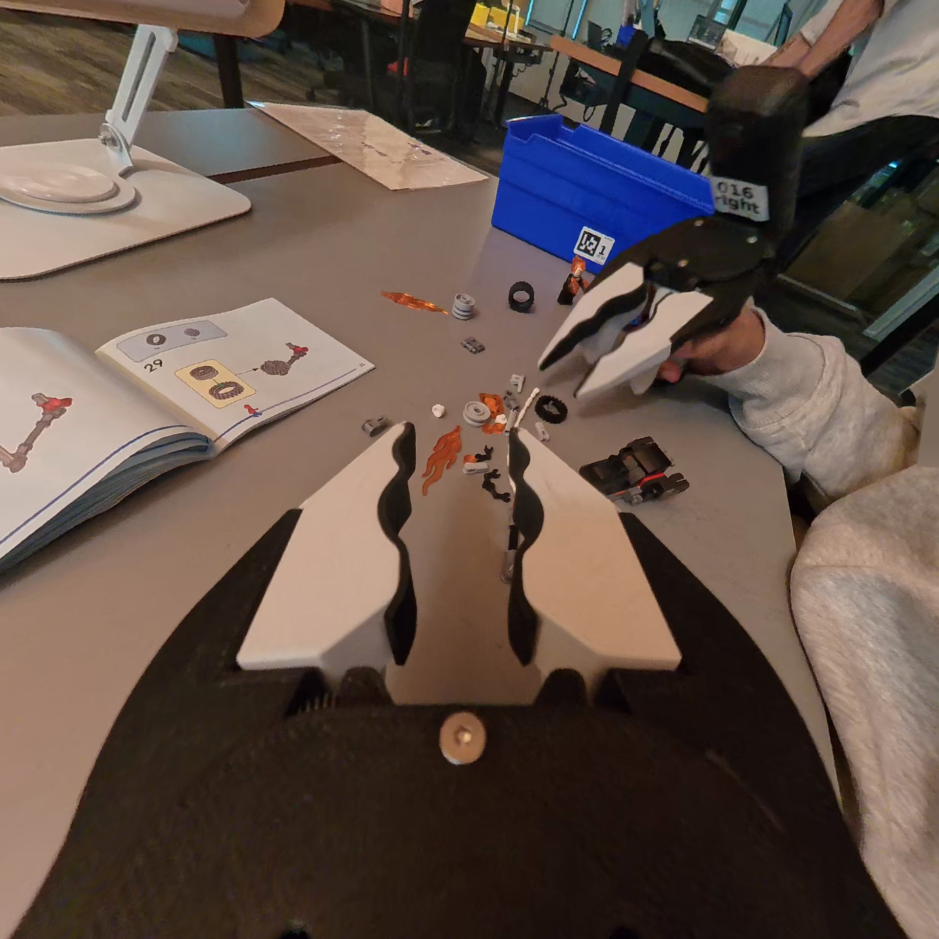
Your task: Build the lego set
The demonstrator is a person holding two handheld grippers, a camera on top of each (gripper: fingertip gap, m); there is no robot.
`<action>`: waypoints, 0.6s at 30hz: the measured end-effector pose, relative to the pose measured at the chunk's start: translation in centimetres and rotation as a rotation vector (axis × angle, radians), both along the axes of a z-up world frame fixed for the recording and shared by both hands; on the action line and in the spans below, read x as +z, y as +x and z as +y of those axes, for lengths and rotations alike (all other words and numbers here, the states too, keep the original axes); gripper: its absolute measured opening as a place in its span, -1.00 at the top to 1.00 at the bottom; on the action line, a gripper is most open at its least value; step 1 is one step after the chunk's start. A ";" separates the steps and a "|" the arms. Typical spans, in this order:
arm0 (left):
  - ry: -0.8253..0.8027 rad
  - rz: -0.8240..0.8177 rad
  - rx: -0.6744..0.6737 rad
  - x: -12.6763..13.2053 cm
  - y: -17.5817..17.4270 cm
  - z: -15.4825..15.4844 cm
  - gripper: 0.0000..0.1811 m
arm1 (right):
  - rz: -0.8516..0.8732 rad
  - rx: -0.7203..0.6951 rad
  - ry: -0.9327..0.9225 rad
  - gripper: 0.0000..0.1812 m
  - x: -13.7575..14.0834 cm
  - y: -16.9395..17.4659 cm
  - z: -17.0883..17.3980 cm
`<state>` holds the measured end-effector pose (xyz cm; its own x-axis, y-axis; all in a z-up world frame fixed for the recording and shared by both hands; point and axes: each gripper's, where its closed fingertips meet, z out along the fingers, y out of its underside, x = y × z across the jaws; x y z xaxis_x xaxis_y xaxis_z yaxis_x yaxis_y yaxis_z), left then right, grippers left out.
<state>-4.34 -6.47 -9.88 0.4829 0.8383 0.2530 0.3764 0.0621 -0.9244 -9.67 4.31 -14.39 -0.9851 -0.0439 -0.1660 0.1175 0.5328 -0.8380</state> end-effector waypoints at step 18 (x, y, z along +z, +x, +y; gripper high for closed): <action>-0.010 -0.005 -0.007 -0.2 0.0 0.2 0.62 | 0.100 0.038 0.128 0.76 -2.2 0.2 0.4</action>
<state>-4.30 -6.23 -10.03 0.4872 0.8376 0.2469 0.3812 0.0503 -0.9231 -9.48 4.74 -16.56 -0.9951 -0.0661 -0.0742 0.0150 0.6383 -0.7696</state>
